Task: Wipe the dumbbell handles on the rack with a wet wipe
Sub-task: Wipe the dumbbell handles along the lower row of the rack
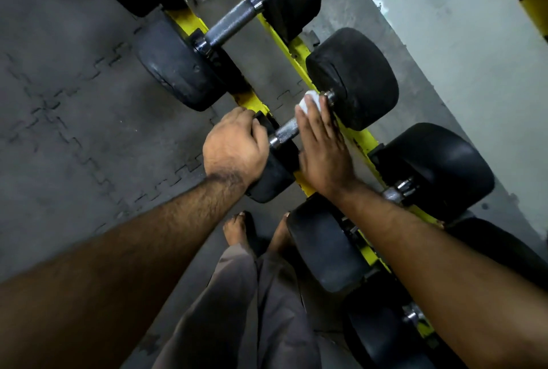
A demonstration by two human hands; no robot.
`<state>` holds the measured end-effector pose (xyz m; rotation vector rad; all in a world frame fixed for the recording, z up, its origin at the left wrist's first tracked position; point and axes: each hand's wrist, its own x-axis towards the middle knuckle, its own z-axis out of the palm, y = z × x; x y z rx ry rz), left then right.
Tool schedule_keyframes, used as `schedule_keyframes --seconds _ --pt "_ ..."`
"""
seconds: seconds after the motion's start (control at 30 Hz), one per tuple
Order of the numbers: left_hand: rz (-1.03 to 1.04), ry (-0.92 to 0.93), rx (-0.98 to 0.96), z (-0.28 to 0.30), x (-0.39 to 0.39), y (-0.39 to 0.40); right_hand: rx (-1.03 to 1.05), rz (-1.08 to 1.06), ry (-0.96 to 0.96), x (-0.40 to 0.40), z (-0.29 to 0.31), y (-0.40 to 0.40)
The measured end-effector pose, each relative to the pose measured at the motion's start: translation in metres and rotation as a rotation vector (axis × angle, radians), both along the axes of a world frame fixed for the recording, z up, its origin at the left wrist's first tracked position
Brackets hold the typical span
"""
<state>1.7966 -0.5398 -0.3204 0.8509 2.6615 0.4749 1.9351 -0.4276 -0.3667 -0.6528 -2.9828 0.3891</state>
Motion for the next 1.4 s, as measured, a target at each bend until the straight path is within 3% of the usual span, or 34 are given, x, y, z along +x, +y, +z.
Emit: schedule_keyframes --seconds 0.1,0.23,0.37,0.5,0.67,0.83,0.97,1.13,1.3,1.4 --pt "-0.005 -0.016 0.016 0.001 0.001 0.0 0.071 0.149 -0.005 0.012 -0.004 0.023" --pt "0.002 -0.02 0.029 0.0 0.0 0.0 0.086 -0.064 0.002 -0.001 -0.005 0.0" --pt "-0.011 -0.015 0.022 0.001 -0.001 0.0 0.03 0.313 0.004 0.007 -0.009 0.01" --pt "-0.006 -0.02 0.014 0.0 -0.001 -0.001 0.024 0.095 0.033 0.004 -0.001 0.026" --pt "-0.015 -0.02 0.028 0.001 -0.001 0.0 -0.007 0.518 -0.053 0.006 -0.006 0.007" --pt "-0.009 -0.006 0.023 -0.001 -0.001 -0.001 0.042 0.159 0.04 -0.002 -0.002 0.026" --pt "-0.007 0.002 0.027 0.001 0.0 -0.001 -0.044 0.444 -0.003 0.006 -0.006 0.006" --pt "-0.008 -0.009 0.033 0.0 -0.001 -0.002 -0.019 0.104 0.137 0.0 -0.005 0.027" --pt "-0.008 -0.021 0.026 0.003 0.001 -0.001 -0.223 0.28 0.125 -0.012 -0.004 0.003" --pt "-0.002 -0.023 0.024 0.003 0.001 -0.001 -0.283 0.215 0.13 -0.008 0.01 0.001"
